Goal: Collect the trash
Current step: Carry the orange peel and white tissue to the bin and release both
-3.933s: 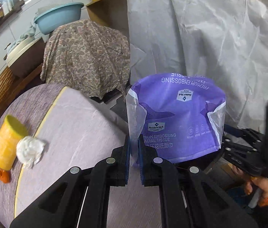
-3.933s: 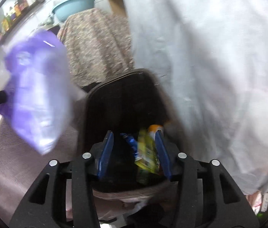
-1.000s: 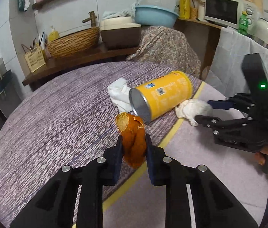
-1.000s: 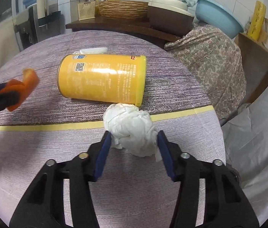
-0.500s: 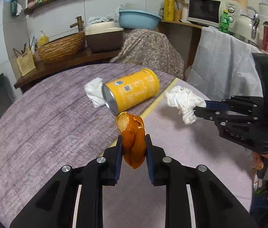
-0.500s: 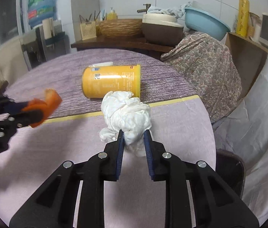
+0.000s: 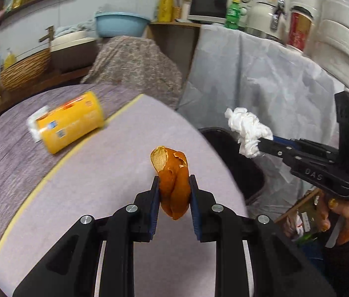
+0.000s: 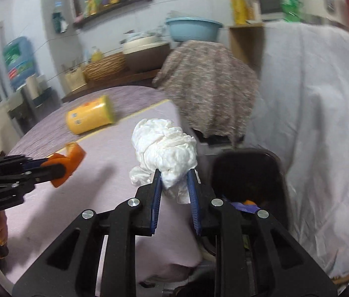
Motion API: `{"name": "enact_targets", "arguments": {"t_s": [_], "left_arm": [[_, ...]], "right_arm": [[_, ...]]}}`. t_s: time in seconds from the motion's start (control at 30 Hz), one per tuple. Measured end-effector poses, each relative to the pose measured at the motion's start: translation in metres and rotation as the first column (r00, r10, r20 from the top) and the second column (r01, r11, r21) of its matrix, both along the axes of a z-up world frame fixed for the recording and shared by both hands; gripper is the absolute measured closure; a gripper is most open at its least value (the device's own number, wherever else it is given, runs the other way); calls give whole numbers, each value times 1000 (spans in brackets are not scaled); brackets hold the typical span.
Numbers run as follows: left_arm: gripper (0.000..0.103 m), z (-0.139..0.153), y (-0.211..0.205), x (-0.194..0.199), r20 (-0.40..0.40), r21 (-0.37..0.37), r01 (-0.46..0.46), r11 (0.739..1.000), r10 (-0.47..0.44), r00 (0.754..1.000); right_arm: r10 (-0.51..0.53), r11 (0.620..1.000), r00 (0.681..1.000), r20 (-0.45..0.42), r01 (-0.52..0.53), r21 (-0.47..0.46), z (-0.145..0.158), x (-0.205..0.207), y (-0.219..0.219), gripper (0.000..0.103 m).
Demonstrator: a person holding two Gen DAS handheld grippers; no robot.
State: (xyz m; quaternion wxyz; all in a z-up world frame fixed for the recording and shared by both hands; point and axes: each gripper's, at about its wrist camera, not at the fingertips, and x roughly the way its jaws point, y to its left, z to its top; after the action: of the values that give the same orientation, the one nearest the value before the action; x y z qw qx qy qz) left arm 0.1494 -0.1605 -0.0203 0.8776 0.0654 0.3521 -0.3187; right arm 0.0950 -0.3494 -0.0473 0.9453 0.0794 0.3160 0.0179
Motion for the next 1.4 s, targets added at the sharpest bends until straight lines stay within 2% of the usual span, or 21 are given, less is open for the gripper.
{"name": "enact_targets", "arguments": {"t_s": [0.1, 0.23, 0.33, 0.4, 0.43, 0.57, 0.63, 0.77, 1.0, 1.1, 1.2, 1.27, 1.4], "left_arm": [[80, 1, -33, -3, -2, -3, 50, 999, -50, 999], [80, -4, -73, 0, -29, 4, 99, 995, -99, 995], [80, -12, -101, 3, -53, 22, 122, 992, -120, 991], [80, -17, -117, 6, -77, 30, 132, 991, -129, 989], [80, -21, -126, 8, -87, 41, 137, 990, -133, 987], [80, -35, -155, 15, -111, 92, 151, 984, -141, 984], [80, -44, -166, 20, -144, 105, 160, 982, -144, 979], [80, -59, -186, 26, -186, 143, 178, 974, -150, 971], [80, -78, -219, 34, -230, 205, 202, 958, -154, 961], [78, -86, -232, 38, -241, 229, 204, 952, -148, 959], [62, -90, -239, 38, -231, 250, 198, 948, -141, 963], [42, -87, -235, 37, -215, 240, 193, 951, -142, 966], [35, -78, -226, 33, -207, 206, 191, 960, -148, 967]], "right_arm": [[-98, 995, 995, -32, 98, -10, -16, -3, -35, 81], [-180, 983, 975, -130, 184, 22, -61, 8, -81, 81], [-193, 976, 960, -203, 209, 62, -100, 22, -101, 80], [-197, 972, 951, -237, 222, 81, -122, 30, -107, 74], [-203, 969, 947, -249, 230, 86, -130, 32, -109, 69], [-235, 955, 932, -276, 275, 113, -151, 36, -121, 67], [-251, 950, 929, -272, 291, 117, -152, 32, -124, 64], [-295, 942, 928, -228, 322, 89, -140, 15, -131, 50], [-376, 918, 910, -176, 391, 62, -117, -13, -154, 44], [-395, 907, 904, -164, 412, 84, -111, -23, -163, 37], [-392, 909, 905, -165, 408, 84, -110, -26, -165, 34], [-396, 908, 904, -164, 412, 79, -111, -28, -165, 34], [-396, 906, 903, -169, 414, 90, -113, -29, -168, 33]]}}
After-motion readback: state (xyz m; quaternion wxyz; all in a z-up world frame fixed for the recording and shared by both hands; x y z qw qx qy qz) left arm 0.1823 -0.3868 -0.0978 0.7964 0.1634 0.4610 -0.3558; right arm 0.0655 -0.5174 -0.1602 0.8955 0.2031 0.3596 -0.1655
